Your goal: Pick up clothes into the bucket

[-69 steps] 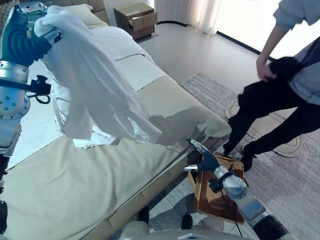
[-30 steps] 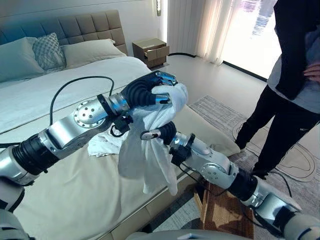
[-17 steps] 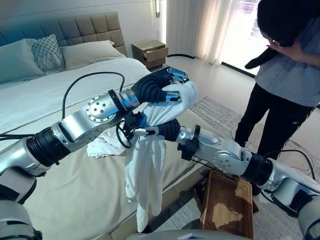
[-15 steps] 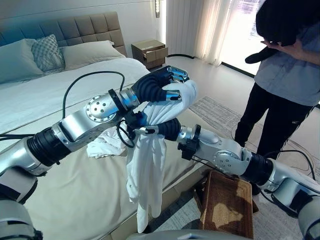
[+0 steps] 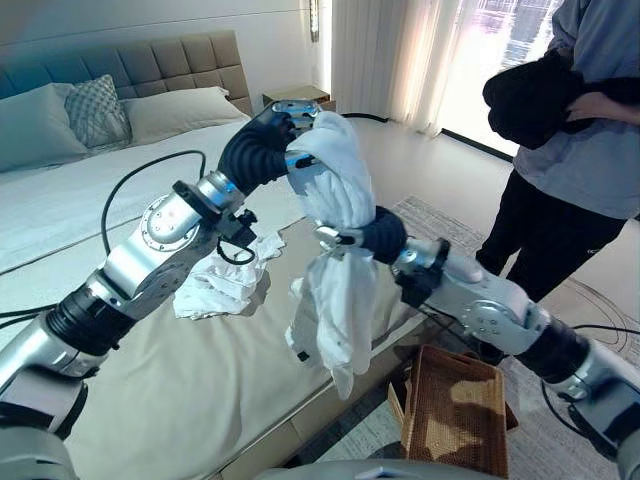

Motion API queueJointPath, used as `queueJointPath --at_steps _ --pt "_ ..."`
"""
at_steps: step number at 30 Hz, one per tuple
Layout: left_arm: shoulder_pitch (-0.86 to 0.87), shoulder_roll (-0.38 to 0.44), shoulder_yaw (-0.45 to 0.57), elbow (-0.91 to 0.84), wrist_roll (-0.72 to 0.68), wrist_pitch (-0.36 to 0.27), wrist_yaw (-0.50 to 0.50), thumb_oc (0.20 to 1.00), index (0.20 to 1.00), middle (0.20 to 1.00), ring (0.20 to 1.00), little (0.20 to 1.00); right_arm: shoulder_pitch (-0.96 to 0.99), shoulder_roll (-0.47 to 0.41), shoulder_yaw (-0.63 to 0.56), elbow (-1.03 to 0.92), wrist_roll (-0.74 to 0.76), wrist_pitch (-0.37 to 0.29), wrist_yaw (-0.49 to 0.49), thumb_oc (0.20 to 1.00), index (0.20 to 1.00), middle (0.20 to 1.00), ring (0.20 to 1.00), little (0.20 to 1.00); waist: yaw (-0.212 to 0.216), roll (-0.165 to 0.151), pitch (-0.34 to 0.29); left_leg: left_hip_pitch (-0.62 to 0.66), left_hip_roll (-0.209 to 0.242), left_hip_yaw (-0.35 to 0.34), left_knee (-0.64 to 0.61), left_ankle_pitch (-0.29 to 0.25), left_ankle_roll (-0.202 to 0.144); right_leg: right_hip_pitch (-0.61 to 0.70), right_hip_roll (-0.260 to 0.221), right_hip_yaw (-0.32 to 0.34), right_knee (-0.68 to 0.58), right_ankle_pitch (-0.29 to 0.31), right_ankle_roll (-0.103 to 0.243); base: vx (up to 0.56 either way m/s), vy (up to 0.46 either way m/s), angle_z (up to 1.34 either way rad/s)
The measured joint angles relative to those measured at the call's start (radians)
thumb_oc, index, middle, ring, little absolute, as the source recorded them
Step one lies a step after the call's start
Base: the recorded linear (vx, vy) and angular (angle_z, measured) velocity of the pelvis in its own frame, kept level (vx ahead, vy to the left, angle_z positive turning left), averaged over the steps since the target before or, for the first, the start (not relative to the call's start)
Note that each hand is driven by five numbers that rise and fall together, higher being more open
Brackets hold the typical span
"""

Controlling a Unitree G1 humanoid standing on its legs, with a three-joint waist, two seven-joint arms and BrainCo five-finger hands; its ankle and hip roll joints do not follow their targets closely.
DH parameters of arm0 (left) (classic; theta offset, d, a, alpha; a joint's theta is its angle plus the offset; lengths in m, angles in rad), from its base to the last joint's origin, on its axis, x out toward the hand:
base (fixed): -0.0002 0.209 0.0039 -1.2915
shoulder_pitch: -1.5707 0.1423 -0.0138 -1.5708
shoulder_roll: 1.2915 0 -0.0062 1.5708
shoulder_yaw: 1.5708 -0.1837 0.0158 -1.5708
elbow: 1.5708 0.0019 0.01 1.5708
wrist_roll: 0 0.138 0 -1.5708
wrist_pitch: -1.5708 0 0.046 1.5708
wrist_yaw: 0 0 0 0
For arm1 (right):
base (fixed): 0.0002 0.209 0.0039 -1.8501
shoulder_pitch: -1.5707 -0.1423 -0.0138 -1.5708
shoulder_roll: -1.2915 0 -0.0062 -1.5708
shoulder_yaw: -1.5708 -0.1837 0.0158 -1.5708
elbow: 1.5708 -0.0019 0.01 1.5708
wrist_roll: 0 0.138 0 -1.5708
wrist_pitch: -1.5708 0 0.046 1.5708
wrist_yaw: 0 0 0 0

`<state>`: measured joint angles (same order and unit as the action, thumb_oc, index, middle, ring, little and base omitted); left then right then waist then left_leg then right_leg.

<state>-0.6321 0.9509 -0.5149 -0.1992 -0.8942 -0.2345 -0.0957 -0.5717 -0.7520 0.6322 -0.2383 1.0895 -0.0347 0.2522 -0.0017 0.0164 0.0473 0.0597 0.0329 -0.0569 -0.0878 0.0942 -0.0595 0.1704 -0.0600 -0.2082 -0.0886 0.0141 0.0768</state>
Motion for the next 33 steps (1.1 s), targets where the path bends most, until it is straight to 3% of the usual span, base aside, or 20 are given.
queueJointPath --at_steps 12,13,14,19,25,28,33 --pt "0.051 -0.036 0.033 -0.013 0.018 0.000 -0.001 0.200 0.200 0.200 0.200 0.200 0.046 -0.012 -0.037 -0.018 -0.039 0.001 0.002 0.200 0.200 0.200 0.200 0.200 -0.011 -0.002 0.001 0.001 0.012 0.019 0.000 -0.004 -0.004 -0.009 0.006 0.019 0.000 -0.001 -0.001 0.01 0.001 -0.05" --pt "0.052 -0.036 0.033 -0.013 0.018 0.000 -0.001 0.523 0.523 0.523 0.523 0.523 0.046 -0.012 -0.038 -0.018 -0.039 0.001 0.002 0.200 0.200 0.200 0.200 0.200 -0.011 -0.003 0.001 0.001 0.011 0.022 0.000 -0.003 -0.005 -0.011 0.006 0.021 0.000 -0.001 -0.001 0.00 0.008 -0.06" --pt "0.053 -0.036 0.035 -0.012 0.018 0.000 -0.001 1.000 1.000 1.000 1.000 1.000 0.046 -0.012 -0.038 -0.018 -0.039 0.001 0.002 0.200 0.200 0.200 0.200 0.200 -0.010 -0.004 0.002 0.001 0.012 0.023 0.000 -0.002 -0.006 -0.011 0.006 0.022 0.000 -0.001 -0.001 0.01 0.007 -0.06" --pt "0.110 -0.038 0.119 0.002 0.032 0.000 0.001 1.000 1.000 1.000 1.000 1.000 0.087 -0.013 -0.107 -0.019 -0.059 0.001 0.001 0.200 0.200 0.200 0.200 0.200 -0.011 -0.009 0.006 -0.001 0.010 0.030 0.000 -0.001 -0.007 -0.016 0.004 0.030 0.000 -0.001 -0.001 0.01 0.006 -0.03" --pt "0.260 -0.094 0.281 0.072 0.070 -0.008 0.020 1.000 1.000 1.000 1.000 1.000 0.204 -0.068 -0.296 -0.016 -0.088 -0.006 -0.027 0.200 0.200 0.200 0.200 0.200 -0.014 -0.010 0.019 -0.001 0.007 0.034 -0.003 -0.005 -0.006 -0.018 0.002 0.035 0.000 -0.002 0.000 0.00 0.004 -0.01" --pt "0.359 -0.121 0.310 0.083 0.135 -0.005 0.027 1.000 1.000 1.000 1.000 1.000 0.270 -0.091 -0.375 -0.014 -0.104 -0.021 -0.050 0.200 0.200 0.200 0.200 0.200 -0.013 -0.016 0.029 -0.004 0.006 0.042 -0.004 -0.008 -0.005 -0.024 0.001 0.040 0.000 -0.004 0.003 0.02 0.006 -0.08" --pt "0.543 -0.284 0.413 0.184 0.239 0.012 0.038 1.000 1.000 1.000 1.000 1.000 0.345 -0.093 -0.517 0.005 -0.140 -0.035 -0.087 0.200 0.200 0.200 0.200 0.200 -0.015 -0.017 0.048 -0.005 0.005 0.056 -0.004 -0.013 -0.007 -0.033 0.001 0.055 0.000 -0.004 0.004 0.02 0.003 -0.08"
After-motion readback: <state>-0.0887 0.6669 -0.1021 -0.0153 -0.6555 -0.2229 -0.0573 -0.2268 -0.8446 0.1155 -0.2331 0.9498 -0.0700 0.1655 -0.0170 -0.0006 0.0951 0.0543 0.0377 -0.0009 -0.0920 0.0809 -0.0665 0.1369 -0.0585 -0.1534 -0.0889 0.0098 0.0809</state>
